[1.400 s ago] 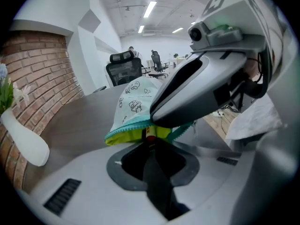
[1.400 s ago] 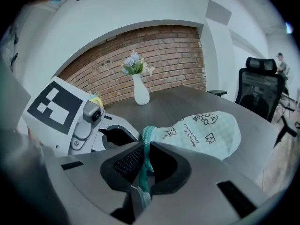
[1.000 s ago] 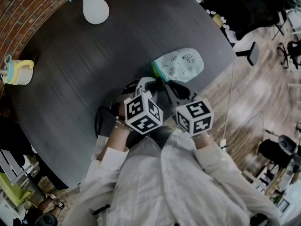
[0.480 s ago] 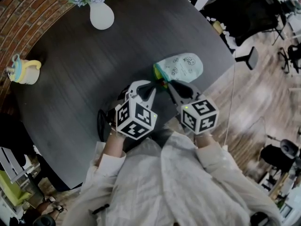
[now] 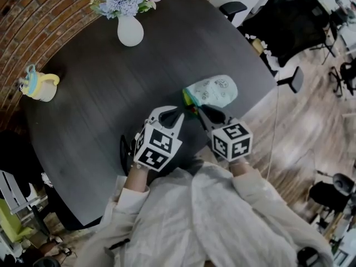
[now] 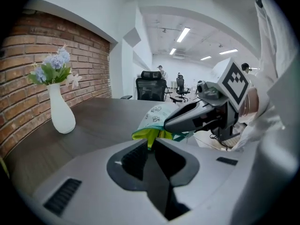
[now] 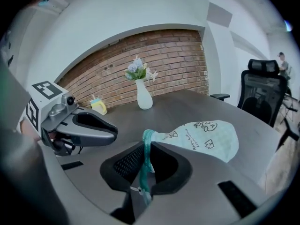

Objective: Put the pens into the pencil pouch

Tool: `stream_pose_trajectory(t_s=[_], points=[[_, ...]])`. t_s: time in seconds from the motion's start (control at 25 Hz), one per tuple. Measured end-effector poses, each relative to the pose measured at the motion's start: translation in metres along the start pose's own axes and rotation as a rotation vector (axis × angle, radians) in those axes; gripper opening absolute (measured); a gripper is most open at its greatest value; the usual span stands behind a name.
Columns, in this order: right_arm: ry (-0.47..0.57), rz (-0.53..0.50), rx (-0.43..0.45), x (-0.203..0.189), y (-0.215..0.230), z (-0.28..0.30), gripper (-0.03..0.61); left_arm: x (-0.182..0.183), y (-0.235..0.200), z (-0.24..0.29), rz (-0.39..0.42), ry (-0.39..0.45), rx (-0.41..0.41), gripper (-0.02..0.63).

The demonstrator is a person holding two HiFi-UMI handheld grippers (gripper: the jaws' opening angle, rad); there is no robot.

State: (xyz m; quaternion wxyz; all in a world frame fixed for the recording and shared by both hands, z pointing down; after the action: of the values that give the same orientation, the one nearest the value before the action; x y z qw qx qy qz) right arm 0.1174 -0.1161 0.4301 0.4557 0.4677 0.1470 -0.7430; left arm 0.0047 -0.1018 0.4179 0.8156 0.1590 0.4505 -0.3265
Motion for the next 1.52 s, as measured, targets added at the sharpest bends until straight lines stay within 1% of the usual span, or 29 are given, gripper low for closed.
stream_pose_trajectory(t_s=[0.24,0.4,0.52,0.64,0.76,0.88,0.96,1.04,1.12,1.24,1.36,1.52], points=[[-0.083,-0.018,0.014,-0.023,-0.006,0.004,0.035,-0.011,0.001,-0.009,-0.043,-0.007,0.013,0.049],[-0.118,-0.023,0.021,-0.028,-0.006,0.004,0.037,-0.015,-0.002,-0.014,-0.113,0.011,0.016,0.049],[-0.102,-0.031,0.029,-0.020,-0.008,0.000,0.037,-0.011,-0.006,-0.020,-0.161,0.051,0.023,0.046],[-0.069,-0.020,0.053,-0.006,-0.011,-0.008,0.037,-0.005,-0.007,-0.027,-0.212,0.100,0.008,0.035],[-0.049,-0.028,0.115,0.009,-0.019,-0.013,0.037,0.003,-0.008,-0.035,-0.244,0.155,-0.009,0.023],[-0.054,-0.093,0.191,0.021,-0.029,-0.015,0.037,0.012,-0.006,-0.045,-0.259,0.214,-0.045,0.021],[-0.064,-0.119,0.239,0.025,-0.036,-0.017,0.035,0.014,-0.003,-0.050,-0.271,0.235,-0.060,0.018],[-0.068,-0.139,0.297,0.029,-0.043,-0.020,0.035,0.013,0.000,-0.053,-0.276,0.238,-0.069,0.018],[-0.072,-0.170,0.351,0.033,-0.050,-0.021,0.022,0.013,0.003,-0.054,-0.282,0.237,-0.083,0.018],[-0.084,-0.204,0.408,0.037,-0.059,-0.021,0.008,0.013,0.010,-0.057,-0.273,0.227,-0.101,0.018],[-0.088,-0.214,0.445,0.045,-0.068,-0.020,0.006,0.009,0.015,-0.059,-0.256,0.204,-0.105,0.017],[-0.089,-0.271,0.468,0.054,-0.084,-0.018,0.006,0.002,0.017,-0.061,-0.274,0.178,-0.102,0.009]])
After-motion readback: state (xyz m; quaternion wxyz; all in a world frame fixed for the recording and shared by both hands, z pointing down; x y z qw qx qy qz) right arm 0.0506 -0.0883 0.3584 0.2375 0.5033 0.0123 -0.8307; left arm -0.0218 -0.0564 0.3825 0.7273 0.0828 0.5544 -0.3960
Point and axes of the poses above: the fingertips, and each gripper's own axes: z forward along the fingers, y to its right, x out of its top, the point moved 4 cm from there along -z, backward along the fingers, and after that the axes turned 5 degrees about y, right-handed, at the moved point
